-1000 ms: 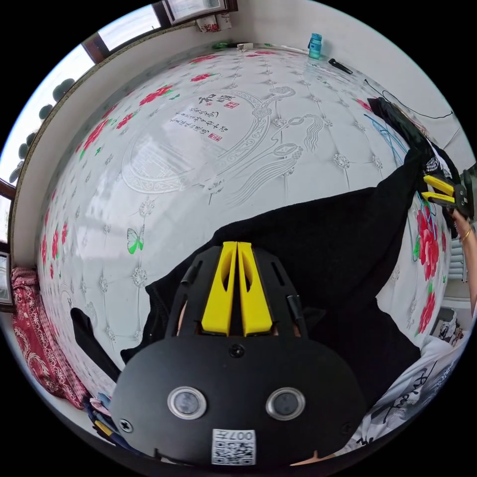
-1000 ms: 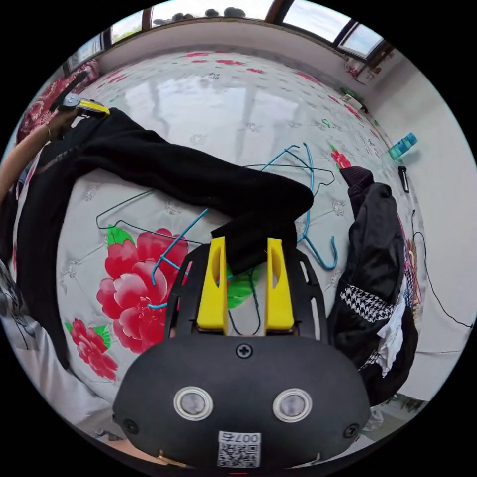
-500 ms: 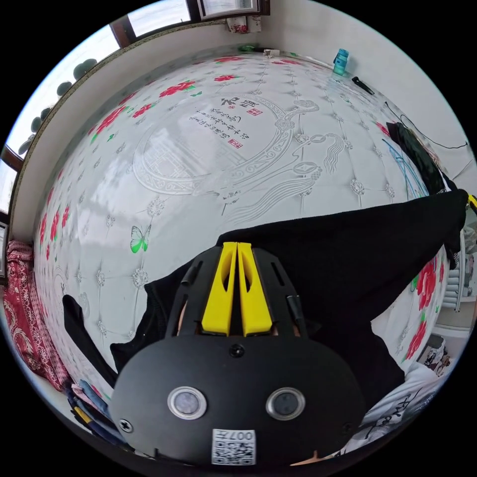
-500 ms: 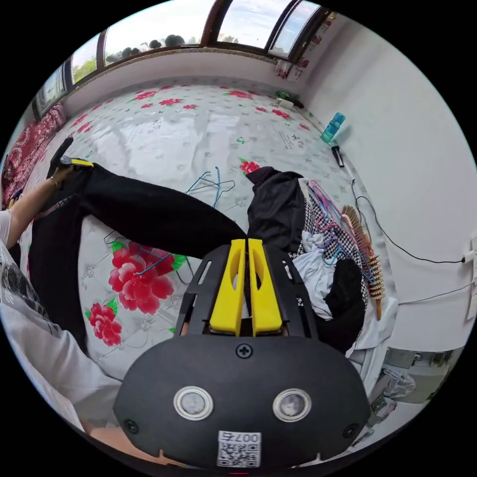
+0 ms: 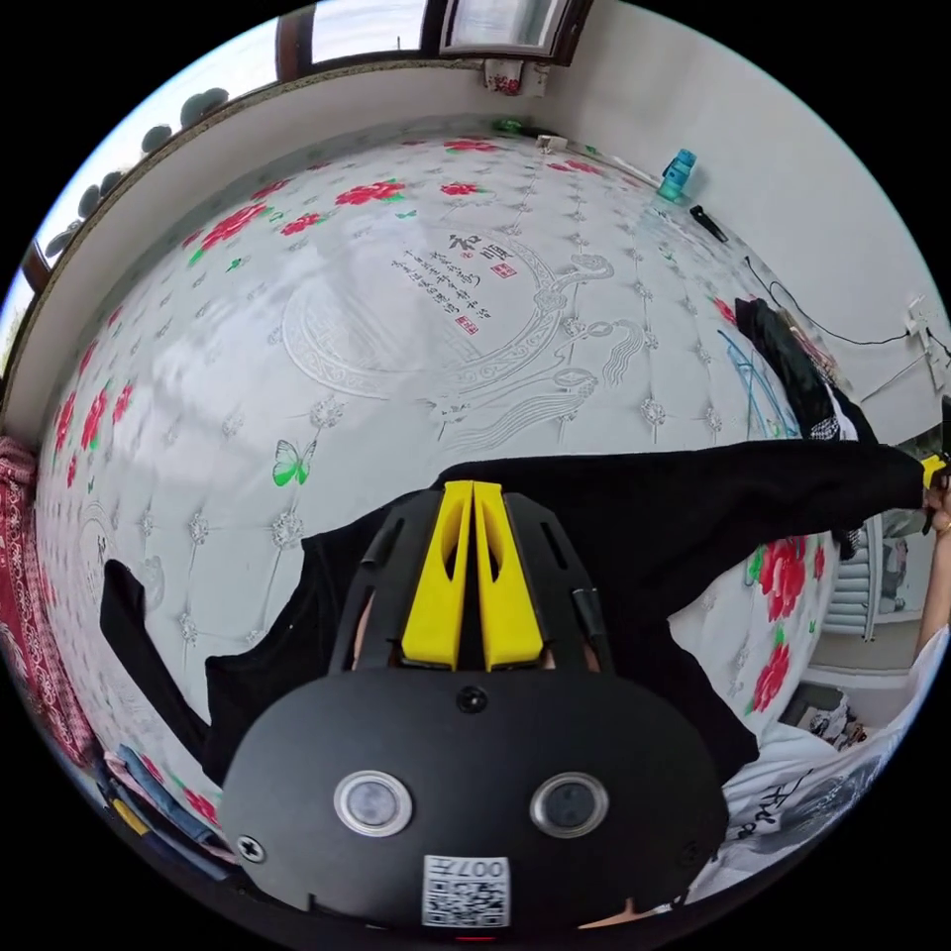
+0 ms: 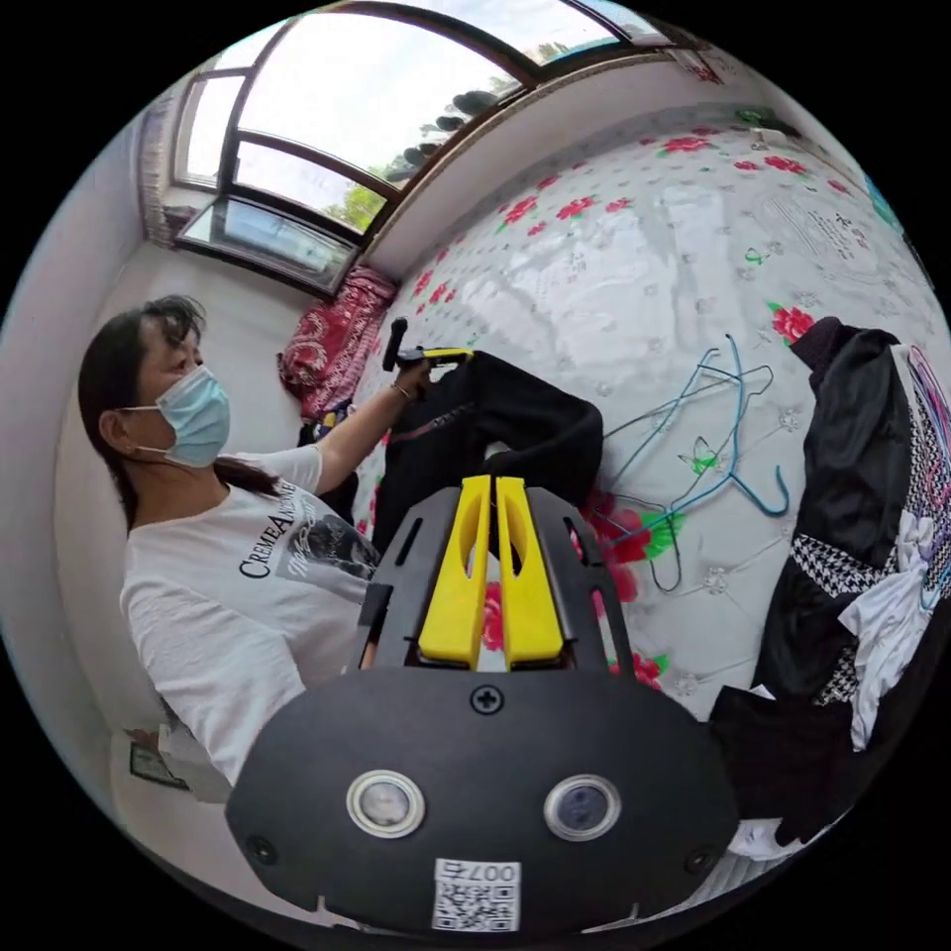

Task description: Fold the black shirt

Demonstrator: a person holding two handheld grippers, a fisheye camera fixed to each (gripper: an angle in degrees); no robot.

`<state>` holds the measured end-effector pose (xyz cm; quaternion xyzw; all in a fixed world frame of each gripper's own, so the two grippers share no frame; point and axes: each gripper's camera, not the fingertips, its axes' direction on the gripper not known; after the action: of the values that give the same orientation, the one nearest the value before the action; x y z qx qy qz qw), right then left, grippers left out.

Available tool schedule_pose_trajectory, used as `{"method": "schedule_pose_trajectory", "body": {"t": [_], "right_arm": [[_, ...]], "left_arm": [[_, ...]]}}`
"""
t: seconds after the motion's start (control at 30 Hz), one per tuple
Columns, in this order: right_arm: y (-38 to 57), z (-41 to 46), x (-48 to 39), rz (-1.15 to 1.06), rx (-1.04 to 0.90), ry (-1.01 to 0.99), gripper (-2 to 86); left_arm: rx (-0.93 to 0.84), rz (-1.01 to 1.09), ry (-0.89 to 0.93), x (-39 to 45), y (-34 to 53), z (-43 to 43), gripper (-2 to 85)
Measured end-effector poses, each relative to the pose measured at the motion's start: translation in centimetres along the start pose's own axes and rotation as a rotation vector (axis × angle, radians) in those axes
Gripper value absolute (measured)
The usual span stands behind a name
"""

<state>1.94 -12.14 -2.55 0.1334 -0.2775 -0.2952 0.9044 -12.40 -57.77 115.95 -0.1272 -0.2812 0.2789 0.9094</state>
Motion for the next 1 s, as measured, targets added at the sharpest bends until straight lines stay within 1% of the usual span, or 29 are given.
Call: {"method": "schedule_pose_trajectory", "body": {"t": [0.07, 0.1, 0.17, 0.23, 0.3, 0.33, 0.4, 0.47, 0.53, 0.6, 0.63, 0.7, 0.73, 0.8, 0.83, 0.9, 0.93, 1.0], "right_arm": [[0.0, -0.3, -0.8, -0.047, 0.049, -0.065, 10.9], [-0.1, -0.2, -1.3, -0.064, 0.055, -0.081, 11.3], [-0.5, 0.3, -2.0, -0.092, 0.043, -0.069, 11.8], [-0.9, 0.9, -2.4, -0.099, 0.012, -0.062, 12.3], [-1.3, 1.8, -2.8, -0.113, -0.033, -0.06, 12.8], [-1.3, 2.0, -3.0, -0.116, -0.045, -0.061, 12.9], [-1.6, 2.1, -4.2, -0.148, -0.066, -0.055, 13.4], [-1.9, 2.0, -5.9, -0.187, -0.07, -0.05, 13.7], [-2.1, 2.4, -8.1, -0.237, -0.091, -0.053, 13.9], [-2.0, 4.0, -12.1, -0.336, -0.154, -0.043, 14.2], [-1.9, 4.6, -13.2, -0.364, -0.175, -0.041, 14.3], [-1.1, 8.3, -17.6, -0.463, -0.276, -0.048, 14.5], [-0.7, 9.6, -18.6, -0.489, -0.312, -0.053, 14.5], [1.5, 16.3, -21.8, -0.561, -0.475, -0.089, 14.6], [2.3, 18.3, -22.3, -0.575, -0.527, -0.096, 14.7], [5.8, 28.0, -23.0, -0.601, -0.736, -0.105, 14.7], [6.9, 30.6, -22.8, -0.604, -0.79, -0.1, 14.8], [11.6, 41.5, -20.8, -0.604, -0.986, -0.038, 14.8]], "left_arm": [[0.054, -0.007, 0.031, -1.1, 1.8, -1.3, -1.0], [0.06, -0.013, 0.078, -1.9, 2.8, -1.7, -1.0], [0.034, -0.033, 0.169, -3.5, 4.2, -1.7, -1.0], [0.061, -0.067, 0.258, -4.9, 6.4, -2.1, -1.0], [0.138, -0.098, 0.451, -6.4, 10.3, -2.6, -1.0], [0.155, -0.104, 0.493, -6.7, 11.5, -2.7, -1.0], [0.209, -0.136, 0.61, -7.3, 16.4, -2.7, -1.0], [0.209, -0.143, 0.661, -7.1, 20.3, -2.4, -1.0], [0.187, -0.154, 0.671, -6.3, 24.4, -2.0, -1.0], [0.155, -0.153, 0.603, -4.7, 30.1, -2.1, -1.0], [0.143, -0.151, 0.581, -4.3, 31.5, -2.2, -1.0], [0.116, -0.168, 0.53, -2.8, 36.8, -2.8, -1.0], [0.117, -0.178, 0.528, -2.5, 38.1, -3.0, -1.0], [0.124, -0.193, 0.569, -1.5, 42.7, -3.7, -1.0], [0.122, -0.193, 0.579, -1.2, 43.7, -3.8, -1.0], [0.123, -0.184, 0.615, -0.3, 47.4, -3.9, -1.0], [0.118, -0.182, 0.624, -0.1, 48.2, -3.8, -1.0], [0.099, -0.198, 0.633, 0.4, 51.2, -3.1, -1.0]]}}
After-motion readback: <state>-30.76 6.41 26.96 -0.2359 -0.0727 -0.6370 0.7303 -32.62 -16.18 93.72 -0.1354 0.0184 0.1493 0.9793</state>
